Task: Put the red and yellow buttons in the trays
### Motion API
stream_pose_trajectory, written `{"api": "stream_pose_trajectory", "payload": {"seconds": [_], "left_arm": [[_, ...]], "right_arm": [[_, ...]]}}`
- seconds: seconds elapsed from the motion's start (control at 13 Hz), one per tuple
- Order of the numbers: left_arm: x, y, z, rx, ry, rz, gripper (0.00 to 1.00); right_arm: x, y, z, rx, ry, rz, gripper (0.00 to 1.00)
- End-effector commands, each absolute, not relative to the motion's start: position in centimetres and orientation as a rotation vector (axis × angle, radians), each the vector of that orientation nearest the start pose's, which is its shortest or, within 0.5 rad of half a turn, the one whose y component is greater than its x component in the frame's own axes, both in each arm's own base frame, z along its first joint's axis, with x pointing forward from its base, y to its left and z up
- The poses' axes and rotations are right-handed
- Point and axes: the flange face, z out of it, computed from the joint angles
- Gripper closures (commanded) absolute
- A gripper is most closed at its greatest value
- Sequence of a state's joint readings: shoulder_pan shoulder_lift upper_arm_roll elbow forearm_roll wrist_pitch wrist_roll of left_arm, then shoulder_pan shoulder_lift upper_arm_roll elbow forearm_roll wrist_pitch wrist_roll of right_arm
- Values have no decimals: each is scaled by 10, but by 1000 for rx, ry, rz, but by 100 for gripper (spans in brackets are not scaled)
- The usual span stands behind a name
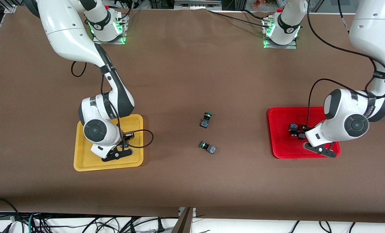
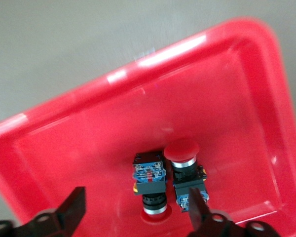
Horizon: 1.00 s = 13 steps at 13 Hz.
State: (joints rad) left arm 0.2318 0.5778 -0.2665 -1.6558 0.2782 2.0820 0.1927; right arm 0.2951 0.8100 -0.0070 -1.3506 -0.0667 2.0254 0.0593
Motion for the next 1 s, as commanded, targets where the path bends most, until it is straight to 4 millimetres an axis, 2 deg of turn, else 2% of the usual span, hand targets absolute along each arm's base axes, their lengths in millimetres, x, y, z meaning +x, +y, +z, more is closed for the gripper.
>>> {"api": "stream_pose_trajectory", "payload": {"seconds": [0.0, 0.08, 0.15, 0.23, 0.38, 0.46, 0.54, 0.62, 0.69, 0.77, 0.85, 0.92], "left_arm": [[674, -12, 354, -2987, 547, 175, 0], [671, -18, 392, -3007, 507, 137, 0], [666, -23, 436, -3031, 455, 55, 0], [653, -27, 476, -3030, 440, 35, 0], [631, -27, 556, -3054, 382, 53, 0], [625, -27, 582, -3067, 341, 74, 0], [620, -23, 602, -3088, 289, 87, 0], [606, -37, 598, -3092, 243, 130, 0], [600, -30, 585, -3081, 144, 137, 0], [586, -27, 598, -3070, 118, 2, 0], [575, -26, 591, -3071, 117, -80, 0], [564, -25, 593, -3067, 101, -123, 0]], "right_arm": [[700, 195, 249, -3153, -394, 161, 0], [701, 198, 265, -3138, -379, 132, 0], [699, 204, 302, -3118, -357, 91, 0], [692, 212, 328, -3116, -331, 102, 0], [678, 209, 388, -3125, -245, 100, 0], [668, 205, 420, -3125, -242, 110, 0], [655, 200, 452, -3129, -237, 131, 0], [633, 185, 496, -3135, -206, 144, 0], [619, 166, 518, -3143, -177, 154, 0], [605, 152, 533, -3146, -158, 154, 0], [592, 141, 538, -3146, -148, 158, 0], [582, 135, 539, -3145, -140, 161, 0]]}}
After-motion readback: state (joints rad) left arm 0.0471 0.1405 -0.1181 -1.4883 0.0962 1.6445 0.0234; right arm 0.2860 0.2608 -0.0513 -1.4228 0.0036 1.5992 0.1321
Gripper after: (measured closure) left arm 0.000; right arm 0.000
